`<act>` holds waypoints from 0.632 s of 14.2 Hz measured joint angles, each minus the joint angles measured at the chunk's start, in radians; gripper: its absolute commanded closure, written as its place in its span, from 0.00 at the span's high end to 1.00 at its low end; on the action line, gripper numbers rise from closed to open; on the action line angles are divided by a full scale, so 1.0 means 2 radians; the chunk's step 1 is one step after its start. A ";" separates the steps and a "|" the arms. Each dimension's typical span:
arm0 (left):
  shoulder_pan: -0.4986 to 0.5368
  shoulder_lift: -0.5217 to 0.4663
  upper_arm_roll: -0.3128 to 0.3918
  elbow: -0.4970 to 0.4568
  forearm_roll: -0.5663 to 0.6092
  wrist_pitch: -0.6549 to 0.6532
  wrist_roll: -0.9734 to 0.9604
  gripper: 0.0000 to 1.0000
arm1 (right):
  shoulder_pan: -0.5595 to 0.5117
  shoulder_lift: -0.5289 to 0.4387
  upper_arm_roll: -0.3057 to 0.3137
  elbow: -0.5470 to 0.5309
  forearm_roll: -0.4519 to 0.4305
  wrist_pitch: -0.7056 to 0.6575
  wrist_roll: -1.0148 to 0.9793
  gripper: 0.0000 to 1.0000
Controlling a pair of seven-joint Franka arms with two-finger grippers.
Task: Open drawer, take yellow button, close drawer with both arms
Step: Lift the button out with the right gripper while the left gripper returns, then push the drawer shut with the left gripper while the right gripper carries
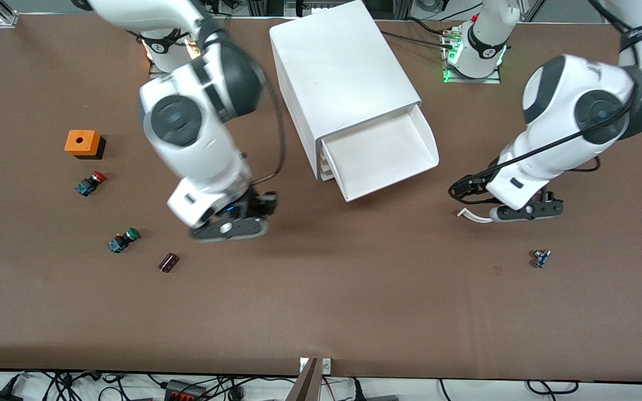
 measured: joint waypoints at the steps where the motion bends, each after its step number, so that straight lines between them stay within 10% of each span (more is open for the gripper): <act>1: -0.010 0.005 -0.001 -0.007 0.000 0.015 -0.017 1.00 | -0.022 0.001 0.000 -0.011 0.009 -0.009 -0.028 0.00; 9: -0.074 0.028 -0.008 -0.079 0.000 0.131 -0.131 1.00 | -0.118 0.009 0.001 -0.130 0.018 -0.004 -0.167 0.00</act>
